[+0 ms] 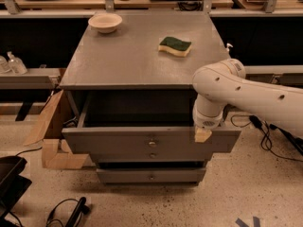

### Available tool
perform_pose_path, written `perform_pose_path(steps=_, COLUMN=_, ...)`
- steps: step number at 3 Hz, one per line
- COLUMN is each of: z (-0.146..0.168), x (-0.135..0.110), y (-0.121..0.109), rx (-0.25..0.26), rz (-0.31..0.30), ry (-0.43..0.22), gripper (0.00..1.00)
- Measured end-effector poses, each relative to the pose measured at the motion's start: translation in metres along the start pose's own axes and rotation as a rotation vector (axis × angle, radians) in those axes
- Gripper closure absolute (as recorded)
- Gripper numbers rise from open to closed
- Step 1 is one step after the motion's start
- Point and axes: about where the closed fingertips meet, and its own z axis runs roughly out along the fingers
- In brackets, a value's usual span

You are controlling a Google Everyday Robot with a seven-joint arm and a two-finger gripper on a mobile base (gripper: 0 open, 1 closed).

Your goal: Open top drawer

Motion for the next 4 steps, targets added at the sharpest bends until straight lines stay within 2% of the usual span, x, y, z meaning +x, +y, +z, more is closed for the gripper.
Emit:
perform_pose_path(steps=1, z=-0.011, x=0.006, y=0.017, rx=-0.005, rz=0.023, ry=0.043, gripper=1.0)
perform_pose_path(steps=2, z=-0.011, x=0.006, y=0.017, rx=-0.005, rz=0.023, ry=0.043, gripper=1.0)
perform_pose_path(steps=3, z=-0.011, x=0.012, y=0.031, rx=-0.058, rz=0.019, ry=0.067, gripper=1.0)
perform_pose_path(steps=4, z=-0.011, x=0.012, y=0.031, rx=-0.058, rz=0.019, ry=0.067, gripper=1.0)
